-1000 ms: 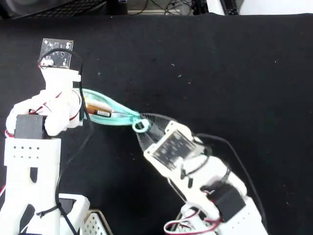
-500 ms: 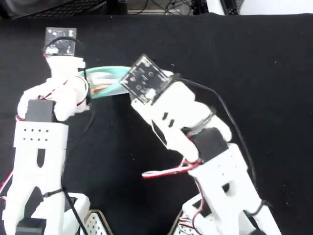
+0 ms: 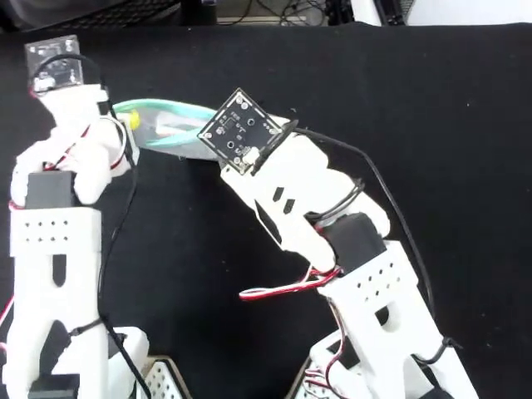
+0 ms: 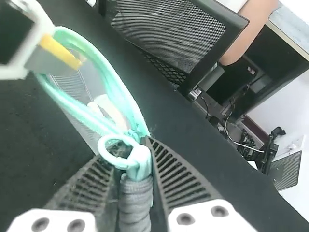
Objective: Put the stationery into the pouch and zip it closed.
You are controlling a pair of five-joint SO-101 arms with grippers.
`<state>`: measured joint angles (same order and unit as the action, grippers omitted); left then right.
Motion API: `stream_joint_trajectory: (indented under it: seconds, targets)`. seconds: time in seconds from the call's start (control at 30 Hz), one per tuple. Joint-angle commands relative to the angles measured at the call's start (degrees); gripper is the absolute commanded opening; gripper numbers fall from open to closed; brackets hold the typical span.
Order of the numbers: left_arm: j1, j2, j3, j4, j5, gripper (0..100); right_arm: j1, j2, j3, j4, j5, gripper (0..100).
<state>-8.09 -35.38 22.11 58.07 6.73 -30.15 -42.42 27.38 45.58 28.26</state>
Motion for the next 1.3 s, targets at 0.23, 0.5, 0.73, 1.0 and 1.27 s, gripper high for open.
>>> stream_joint_trajectory:
  seconds: [0.23, 0.5, 0.73, 1.0, 1.27]
  targets:
    - [-1.2, -23.6, 3.7, -1.4, 0.1, 20, 0.6, -0.1, -3.3, -2.5, 0.3, 1.2]
    - [4.0, -41.3, 27.2, -12.3, -3.4, 16, -0.8, -0.5, -3.6, -2.5, -1.1, 1.2]
    - [10.8, -42.5, 39.3, -23.2, -7.1, 15, -7.2, -0.5, -3.3, -2.4, -2.9, 1.2]
    - [11.3, -42.6, 40.9, -25.6, -6.8, 22, -10.1, -5.0, -2.1, -1.9, -2.6, 1.2]
    - [13.0, -43.1, 41.2, -25.8, -6.8, 23, -9.8, -11.8, -0.4, -2.5, -2.6, 1.2]
